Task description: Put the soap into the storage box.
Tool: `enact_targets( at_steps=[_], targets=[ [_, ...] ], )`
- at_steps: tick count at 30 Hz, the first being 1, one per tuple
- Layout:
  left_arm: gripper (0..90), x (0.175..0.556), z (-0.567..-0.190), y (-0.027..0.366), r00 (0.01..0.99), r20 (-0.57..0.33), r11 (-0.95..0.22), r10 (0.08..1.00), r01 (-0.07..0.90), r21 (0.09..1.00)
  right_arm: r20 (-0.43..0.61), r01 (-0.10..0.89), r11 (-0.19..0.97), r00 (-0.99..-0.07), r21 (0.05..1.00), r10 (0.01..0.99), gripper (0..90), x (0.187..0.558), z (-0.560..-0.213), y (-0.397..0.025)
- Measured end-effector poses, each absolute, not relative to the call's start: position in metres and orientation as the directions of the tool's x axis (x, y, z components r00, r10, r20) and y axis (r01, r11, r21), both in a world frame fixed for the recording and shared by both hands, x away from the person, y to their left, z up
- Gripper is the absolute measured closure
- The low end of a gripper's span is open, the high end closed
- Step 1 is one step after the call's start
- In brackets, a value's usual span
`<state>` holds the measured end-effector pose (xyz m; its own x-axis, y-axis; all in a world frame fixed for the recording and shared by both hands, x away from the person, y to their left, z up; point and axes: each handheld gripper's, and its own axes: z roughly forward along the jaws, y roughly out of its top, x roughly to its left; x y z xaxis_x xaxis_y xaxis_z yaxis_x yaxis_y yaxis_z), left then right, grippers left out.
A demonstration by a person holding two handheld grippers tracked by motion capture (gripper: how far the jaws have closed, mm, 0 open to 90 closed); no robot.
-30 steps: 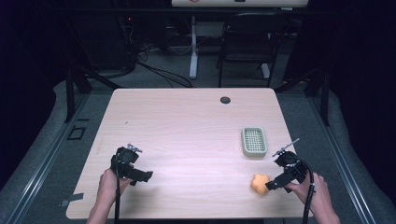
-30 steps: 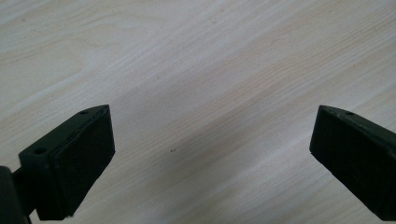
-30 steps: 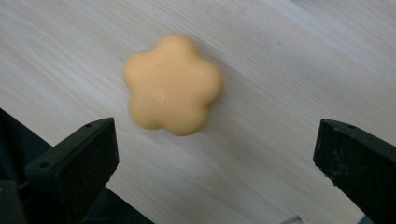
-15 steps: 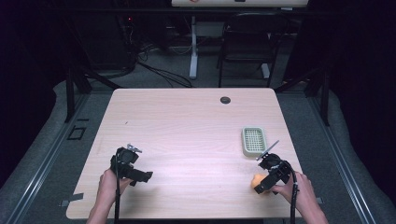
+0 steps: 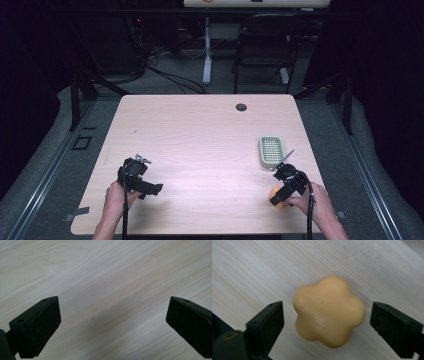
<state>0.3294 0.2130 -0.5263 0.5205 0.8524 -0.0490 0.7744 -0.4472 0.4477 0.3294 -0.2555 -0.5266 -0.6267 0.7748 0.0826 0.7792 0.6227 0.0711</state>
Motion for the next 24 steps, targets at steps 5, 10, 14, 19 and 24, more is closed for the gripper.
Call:
enact_targets(
  at_steps=[5, 10, 14, 19, 24],
  targets=[
    [0.0, 0.329, -0.527, 0.213, 0.520, -0.047, -0.448, 0.853, 0.774, 0.447, 0.088, 0.806, 0.581, -0.590, 0.109, 0.803, 16.6, 0.328, -0.534, -0.252],
    [0.0, 0.328, -0.524, 0.214, 0.513, -0.037, -0.440, 0.858, 0.770, 0.462, 0.071, 0.803, 0.590, -0.595, 0.081, 0.800, 22.0, 0.329, -0.537, -0.251],
    [0.0, 0.328, -0.524, 0.214, 0.508, -0.032, -0.436, 0.861, 0.769, 0.467, 0.095, 0.826, 0.550, -0.562, 0.121, 0.822, 24.2, 0.328, -0.543, -0.249],
    [0.0, 0.328, -0.525, 0.215, 0.509, -0.035, -0.437, 0.860, 0.771, 0.464, 0.078, 0.807, 0.586, -0.590, 0.069, 0.803, 25.1, 0.331, -0.542, -0.249],
    [0.0, 0.327, -0.524, 0.215, 0.509, -0.033, -0.437, 0.860, 0.769, 0.466, 0.073, 0.801, 0.597, -0.599, 0.051, 0.798, 25.1, 0.332, -0.542, -0.248]
  ],
)
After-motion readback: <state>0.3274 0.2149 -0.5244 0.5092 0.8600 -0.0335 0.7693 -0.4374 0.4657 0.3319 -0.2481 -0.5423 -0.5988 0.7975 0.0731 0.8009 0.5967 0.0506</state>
